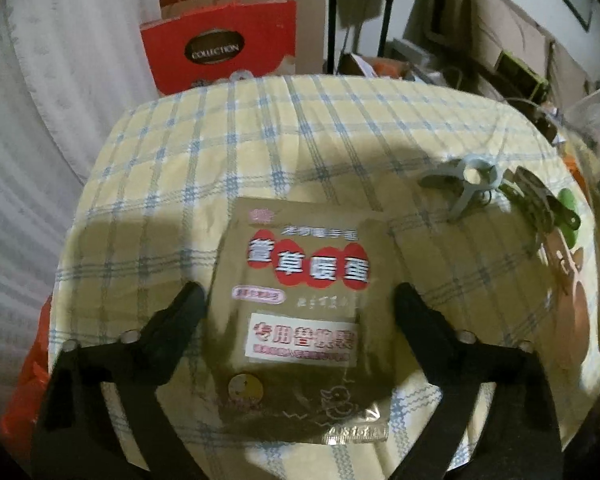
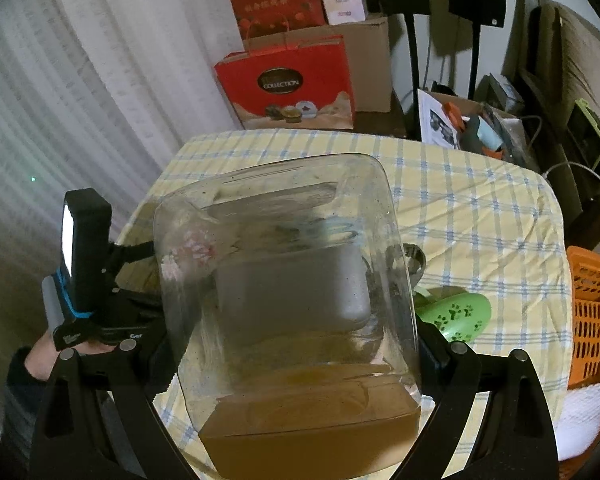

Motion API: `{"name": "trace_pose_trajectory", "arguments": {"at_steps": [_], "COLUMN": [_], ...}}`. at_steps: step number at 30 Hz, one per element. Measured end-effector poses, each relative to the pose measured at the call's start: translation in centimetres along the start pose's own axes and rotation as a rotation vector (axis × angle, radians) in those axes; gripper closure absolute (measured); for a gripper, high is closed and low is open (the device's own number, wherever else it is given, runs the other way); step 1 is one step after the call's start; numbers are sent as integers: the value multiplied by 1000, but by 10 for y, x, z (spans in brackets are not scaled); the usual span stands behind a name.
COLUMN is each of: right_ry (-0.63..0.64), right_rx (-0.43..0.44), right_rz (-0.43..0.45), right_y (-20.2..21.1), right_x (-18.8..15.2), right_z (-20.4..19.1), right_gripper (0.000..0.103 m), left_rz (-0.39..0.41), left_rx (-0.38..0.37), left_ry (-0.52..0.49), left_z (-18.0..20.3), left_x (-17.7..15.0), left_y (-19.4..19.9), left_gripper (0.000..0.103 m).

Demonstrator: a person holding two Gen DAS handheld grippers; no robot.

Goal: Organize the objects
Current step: 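Grasp the brown printed sachet packet with the left gripper while the right gripper holds the jar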

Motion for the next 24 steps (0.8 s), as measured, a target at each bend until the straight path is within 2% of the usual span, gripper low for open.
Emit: {"name": "trace_pose_trajectory", "arguments": {"at_steps": [2, 3, 4, 7, 10, 14, 15, 16, 18, 19, 22, 24], "right_ry": [-12, -22, -37, -78, -71, -57, -59, -66, -75, -79, -98, -112], "right_rx": [13, 18, 18, 11, 28, 17, 19, 24, 26, 21, 20, 23], "right_rz": [-8, -16, -24, -26, -28, -11, -5, 0, 1, 3, 14, 24], "right_y": [-4, -7, -9, -5, 2, 17, 20, 25, 29, 31, 38, 42], "right_x": [-4, -6, -9, -17, -23, -23, -22, -21, -19, -18, -13, -10], "right_z": [0, 0, 2, 5, 1, 1, 2, 3, 5, 7, 10, 10], "right_gripper": [9, 9, 9, 9, 9, 9, 9, 9, 9, 9, 9, 9], "left_rz": [11, 20, 19, 8, -10, -21, -18, -1, 42, 45, 9, -21], "left_rx": [-4, -12, -25, -25, -23, 2, 12, 20, 36, 42, -8, -9], "left_ry": [-1, -9, -10, -35, -34, 13, 16, 15, 14, 21, 38, 23], "left_z": [-4, -3, -1, 6, 9, 6, 6, 6, 6, 5, 8, 9], "left_x": [-1, -2, -2, -1, 2, 2, 1, 1, 9, 12, 10, 2], "left_y": [2, 4, 5, 8, 6, 13, 15, 22, 42, 49, 53, 45], "left_gripper": [22, 27, 37, 45, 50, 53, 58, 78, 88, 89, 88, 84]}}
Point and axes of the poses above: each gripper's, at about its wrist camera, not at the fingertips, and y roughly against the way its jaws point, z to its right, x to its top, the point moved 8 cm from there along -y, roughly the way its jaws point, and after that the axes turned 13 degrees about z, right-handed, at the moved point
